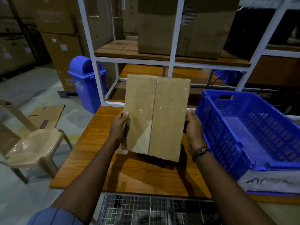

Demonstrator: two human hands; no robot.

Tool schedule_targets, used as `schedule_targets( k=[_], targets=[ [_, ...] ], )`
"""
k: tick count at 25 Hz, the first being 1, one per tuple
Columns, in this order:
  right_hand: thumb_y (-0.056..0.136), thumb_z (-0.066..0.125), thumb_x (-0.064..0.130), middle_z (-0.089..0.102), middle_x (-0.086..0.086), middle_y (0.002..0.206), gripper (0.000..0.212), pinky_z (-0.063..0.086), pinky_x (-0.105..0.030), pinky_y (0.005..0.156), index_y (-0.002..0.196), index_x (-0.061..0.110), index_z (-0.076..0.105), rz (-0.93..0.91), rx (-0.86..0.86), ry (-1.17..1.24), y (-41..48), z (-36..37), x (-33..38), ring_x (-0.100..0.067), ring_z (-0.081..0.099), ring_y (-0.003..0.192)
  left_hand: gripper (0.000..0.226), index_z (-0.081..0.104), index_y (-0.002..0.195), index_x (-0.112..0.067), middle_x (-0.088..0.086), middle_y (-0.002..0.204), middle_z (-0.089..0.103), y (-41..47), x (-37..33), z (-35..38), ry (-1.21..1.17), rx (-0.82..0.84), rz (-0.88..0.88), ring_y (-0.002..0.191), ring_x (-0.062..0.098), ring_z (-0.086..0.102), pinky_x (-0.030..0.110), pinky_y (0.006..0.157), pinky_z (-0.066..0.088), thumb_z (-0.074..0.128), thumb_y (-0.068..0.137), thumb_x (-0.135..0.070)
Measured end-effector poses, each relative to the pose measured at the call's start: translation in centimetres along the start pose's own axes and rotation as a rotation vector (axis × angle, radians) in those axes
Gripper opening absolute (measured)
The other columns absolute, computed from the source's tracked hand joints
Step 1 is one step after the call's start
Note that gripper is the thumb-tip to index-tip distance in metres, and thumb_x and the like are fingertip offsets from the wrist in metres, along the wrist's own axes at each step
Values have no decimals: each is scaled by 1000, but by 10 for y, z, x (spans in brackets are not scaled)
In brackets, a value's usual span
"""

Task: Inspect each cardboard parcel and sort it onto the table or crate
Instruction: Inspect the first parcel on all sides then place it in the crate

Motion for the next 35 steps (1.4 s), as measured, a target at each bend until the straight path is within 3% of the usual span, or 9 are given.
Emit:
schedule_targets(
  k=[3,7,10,14,17,19,26,30,35],
  targets=[
    [100,62,37,61,5,125,41,51,-24,82,140,28,60,-201,63,-244,0,3,-2,-8,62,109,49,46,149,-18,4,134,62,9,13,-6,52,-9,-103,120,24,61,36,80,51,56,104,-37],
    [96,69,43,60,0,129,57,50,-30,81,142,21,45,-9,44,-222,-9,8,-37,-18,61,111,52,60,115,-16,9,109,68,2,28,3,185,21,-349,102,28,66,43,78,55,44,102,-64],
    [95,73,34,56,0,131,70,47,-14,74,150,15,34,-15,44,-174,-33,12,-51,-20,60,116,52,67,102,-17,9,104,72,7,39,2,175,-89,-314,101,28,67,52,95,57,45,102,-64],
    [93,69,50,4,12,170,102,39,-32,113,167,26,3,-323,167,-456,-71,27,-38,-13,20,150,44,67,119,-15,11,117,71,10,43,-5,-89,-177,-392,104,26,68,45,92,59,49,105,-53],
    [92,57,55,3,-1,175,95,16,-42,128,167,19,12,-733,197,-716,-90,41,-15,-19,2,161,41,60,129,-13,14,122,65,2,49,1,-329,-172,-487,104,27,65,34,61,60,48,107,-46],
    [93,57,48,5,-6,175,91,13,-48,130,166,16,15,-842,235,-836,-94,50,-6,-25,1,161,44,60,134,-11,16,126,63,-3,56,5,-420,-164,-520,101,26,64,35,60,59,47,108,-44],
    [93,66,29,11,4,174,89,17,-54,128,166,25,16,-820,272,-830,-85,48,-2,-23,4,161,57,64,125,-11,12,94,70,-16,72,9,-498,-183,-590,73,25,67,35,62,56,42,105,-59],
    [94,65,24,2,30,169,96,13,-72,122,162,52,3,-607,272,-649,-60,27,-8,-27,-1,160,47,64,121,-21,10,105,65,-30,47,23,-494,-163,-523,98,34,63,52,98,51,40,106,-58],
    [92,71,24,25,9,170,94,48,-43,113,163,46,14,-513,133,-373,-14,-16,6,-19,33,153,42,65,128,-19,-6,92,76,-40,-19,35,-339,-100,-226,91,19,75,32,64,57,37,111,-45]
  ],
)
Point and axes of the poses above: each hand's wrist, its own y-axis towards the middle knuckle, its own z-axis out of the palm, x = y × z, the point moved 6 cm from there along y, towards the middle knuckle
